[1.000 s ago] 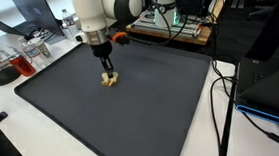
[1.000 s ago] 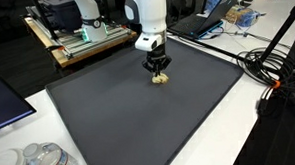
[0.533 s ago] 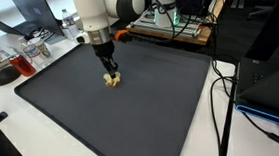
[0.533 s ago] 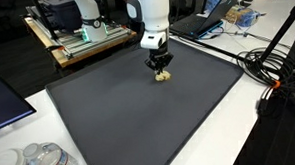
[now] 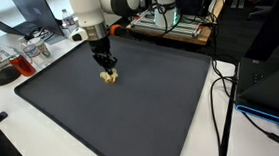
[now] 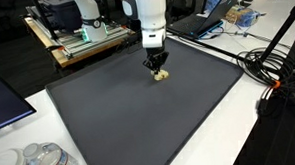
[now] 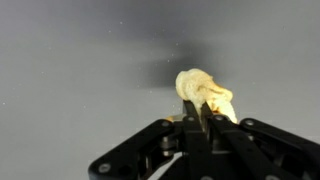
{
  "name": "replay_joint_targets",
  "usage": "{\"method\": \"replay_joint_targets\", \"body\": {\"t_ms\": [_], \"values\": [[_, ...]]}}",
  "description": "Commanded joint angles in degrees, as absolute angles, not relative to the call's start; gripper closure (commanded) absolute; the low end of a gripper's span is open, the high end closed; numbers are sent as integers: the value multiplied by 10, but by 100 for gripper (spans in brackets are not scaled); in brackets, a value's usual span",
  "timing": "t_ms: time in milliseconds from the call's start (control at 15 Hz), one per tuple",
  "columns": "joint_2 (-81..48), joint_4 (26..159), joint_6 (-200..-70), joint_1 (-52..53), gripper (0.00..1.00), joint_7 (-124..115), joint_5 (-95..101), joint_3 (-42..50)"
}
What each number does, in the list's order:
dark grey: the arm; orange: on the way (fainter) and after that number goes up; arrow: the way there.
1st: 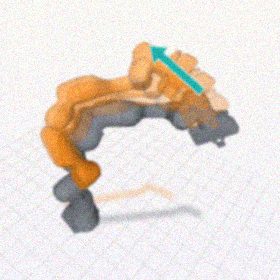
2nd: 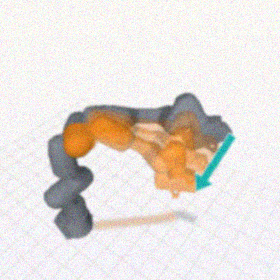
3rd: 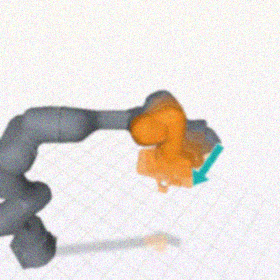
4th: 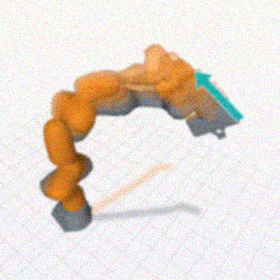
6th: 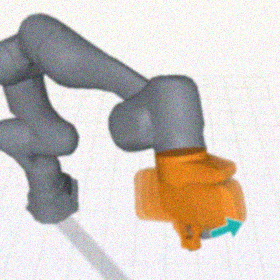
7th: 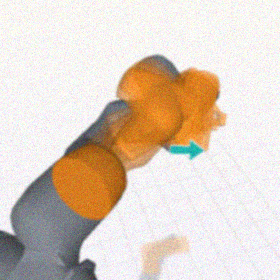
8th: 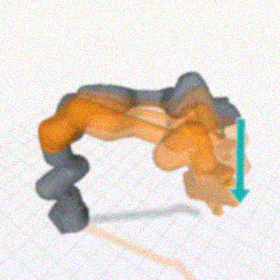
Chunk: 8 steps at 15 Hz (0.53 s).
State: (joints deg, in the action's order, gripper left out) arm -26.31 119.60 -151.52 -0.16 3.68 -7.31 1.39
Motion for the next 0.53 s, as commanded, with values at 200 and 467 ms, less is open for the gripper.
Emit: {"method": "replay_joint_targets", "body": {"t_ms": [200, 467], "values": [[-279, 1179, -1473, -16, 98, 76, -43, -2], [-296, 1173, -1479, -15, 98, 73, -38, -2]]}}
